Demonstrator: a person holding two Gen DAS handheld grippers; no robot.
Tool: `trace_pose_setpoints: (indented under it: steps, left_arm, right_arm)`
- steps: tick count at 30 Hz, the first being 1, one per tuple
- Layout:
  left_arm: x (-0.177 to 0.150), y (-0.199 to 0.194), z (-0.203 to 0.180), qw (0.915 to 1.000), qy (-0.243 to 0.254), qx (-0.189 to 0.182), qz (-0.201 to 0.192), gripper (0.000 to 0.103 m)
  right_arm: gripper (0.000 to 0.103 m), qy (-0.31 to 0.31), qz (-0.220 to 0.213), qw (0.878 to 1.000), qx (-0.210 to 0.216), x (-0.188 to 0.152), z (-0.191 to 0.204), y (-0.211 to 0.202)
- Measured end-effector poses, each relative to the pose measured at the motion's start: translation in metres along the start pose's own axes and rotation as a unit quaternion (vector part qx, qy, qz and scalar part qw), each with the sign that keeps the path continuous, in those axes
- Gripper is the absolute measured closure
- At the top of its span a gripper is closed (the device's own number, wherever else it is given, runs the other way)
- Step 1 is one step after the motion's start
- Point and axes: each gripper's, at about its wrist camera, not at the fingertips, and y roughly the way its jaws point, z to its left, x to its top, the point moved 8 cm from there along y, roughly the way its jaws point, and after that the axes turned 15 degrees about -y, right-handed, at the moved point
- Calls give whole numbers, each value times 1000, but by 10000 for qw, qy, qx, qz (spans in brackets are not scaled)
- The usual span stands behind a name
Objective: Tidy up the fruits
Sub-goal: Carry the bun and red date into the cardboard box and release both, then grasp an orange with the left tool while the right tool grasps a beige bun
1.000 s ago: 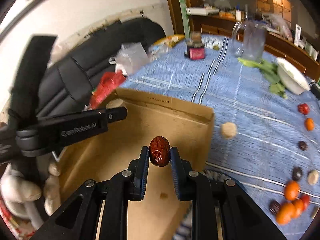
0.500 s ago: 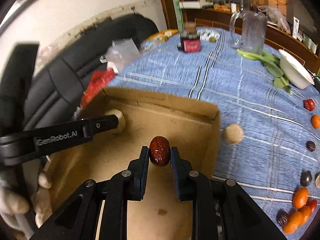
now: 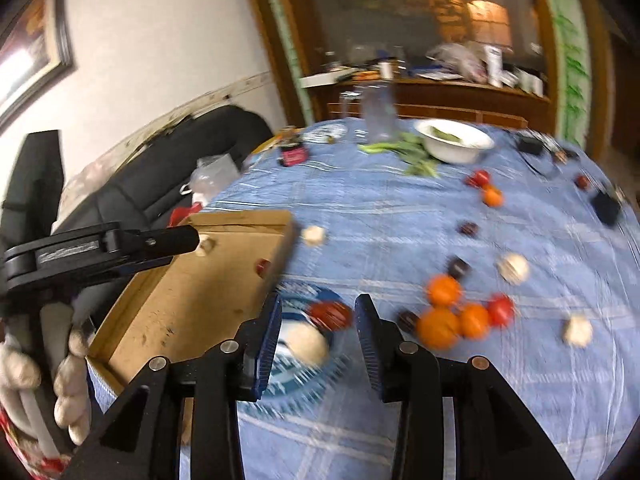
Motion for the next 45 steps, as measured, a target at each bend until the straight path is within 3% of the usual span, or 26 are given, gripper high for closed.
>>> trace_pose_setpoints:
  steps: [5,11,17,24,31,37,45]
  left_arm:
    - [-55,12,-45,9985,453,-173,235,34]
    - [-91,29,-47,9975,532,-9,469,34]
    - [-97,37,-14,9977,372,232,512,34]
    - [-105,54,-4,9957,541,306,684,34]
    - [-105,75,-44,9902,1189,205,698,35]
    - [-102,111,-85,9805,1815,101,741,61]
    - [-88,152,-98,9741,2143,405,598,63]
  right_arm:
    - [62,344,-35,9991,-264,-34,-39,-30]
    - [62,907,-34,9946,-506,-68,-91,-55]
    - [62,1562,-38,9851,-724,-94,-143,-66]
    - [62,1672,240,9836,-635,-103,-151,-38]
    - [62,1483,544,9838,-844,-100,-162,-16]
    - [62,1366,666,9813,-1182,-89,-190,-9]
    - [63,1406,899,9774,-1301,-91,-218,11]
